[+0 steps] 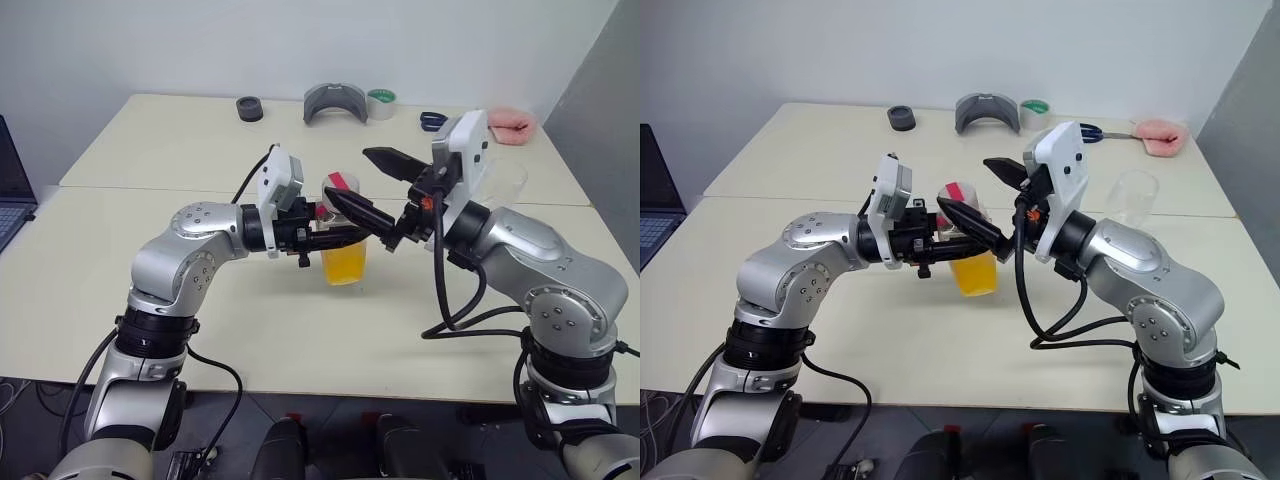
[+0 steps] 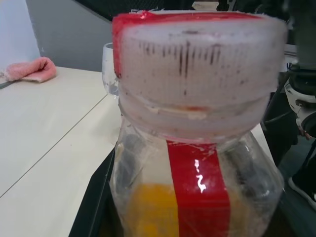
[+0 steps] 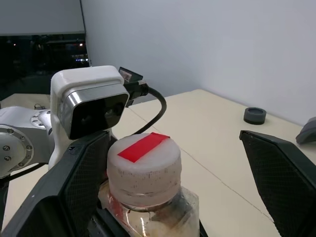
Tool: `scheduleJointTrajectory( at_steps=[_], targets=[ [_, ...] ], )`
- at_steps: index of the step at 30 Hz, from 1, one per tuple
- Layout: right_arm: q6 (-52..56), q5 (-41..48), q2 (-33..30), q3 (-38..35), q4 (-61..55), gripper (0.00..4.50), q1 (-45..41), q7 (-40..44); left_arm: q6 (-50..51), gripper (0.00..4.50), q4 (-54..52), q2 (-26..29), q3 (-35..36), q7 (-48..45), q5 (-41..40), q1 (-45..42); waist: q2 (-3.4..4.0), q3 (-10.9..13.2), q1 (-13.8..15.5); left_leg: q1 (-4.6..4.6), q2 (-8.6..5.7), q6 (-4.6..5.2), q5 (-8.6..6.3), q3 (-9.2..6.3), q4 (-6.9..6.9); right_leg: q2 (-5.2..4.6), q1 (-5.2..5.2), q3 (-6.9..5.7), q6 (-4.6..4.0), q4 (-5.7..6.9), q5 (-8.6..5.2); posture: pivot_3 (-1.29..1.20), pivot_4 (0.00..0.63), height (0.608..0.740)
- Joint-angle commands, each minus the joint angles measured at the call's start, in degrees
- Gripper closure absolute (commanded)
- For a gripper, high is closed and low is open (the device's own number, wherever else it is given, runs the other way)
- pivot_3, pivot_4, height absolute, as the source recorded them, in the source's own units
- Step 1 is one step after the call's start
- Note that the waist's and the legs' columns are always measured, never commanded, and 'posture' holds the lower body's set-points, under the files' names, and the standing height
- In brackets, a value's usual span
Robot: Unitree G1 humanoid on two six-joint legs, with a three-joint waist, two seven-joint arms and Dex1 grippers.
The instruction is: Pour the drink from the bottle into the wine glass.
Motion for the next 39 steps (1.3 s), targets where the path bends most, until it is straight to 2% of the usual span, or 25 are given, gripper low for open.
scheduleJointTrajectory(
  at_steps=[1,8,21,39],
  targets=[
    [-1.3,0.6,-0.6,-1.4,-0.8,0.02,-0.6,1.2,-0.8,2.72,-2.9,0.5,1.3,0.0,-0.6,-0.3,0.00,0.0,0.0,0.00,0.00,0.00,0.00,0.00,0.00,0.00,0.00,0.00,0.00,0.00,0.00,0.00,0.150,0.740],
    [-2.0,0.0,-1.8,-1.7,0.5,0.02,-0.7,3.1,-0.4,2.72,-3.8,0.1,1.2,0.6,-0.7,0.2,0.00,0.0,0.0,0.00,0.00,0.00,0.00,0.00,0.00,0.00,0.00,0.00,0.00,0.00,0.00,0.00,0.150,0.740],
    [-1.8,2.1,-8.4,-6.6,0.7,0.02,1.3,6.9,0.0,2.72,-4.2,-0.1,1.0,0.9,-1.0,0.6,0.00,0.0,0.0,0.00,0.00,0.00,0.00,0.00,0.00,0.00,0.01,-0.01,0.00,-0.02,0.00,0.00,0.150,0.740],
    [-2.0,6.7,-8.2,-6.6,-0.2,0.02,1.2,6.8,-0.6,2.72,-3.0,0.0,1.1,-0.1,-0.2,-0.4,0.00,0.0,0.0,0.00,-0.01,0.00,0.00,0.01,0.00,0.02,0.01,0.00,0.00,-0.02,0.00,0.00,0.150,0.740]
  ],
)
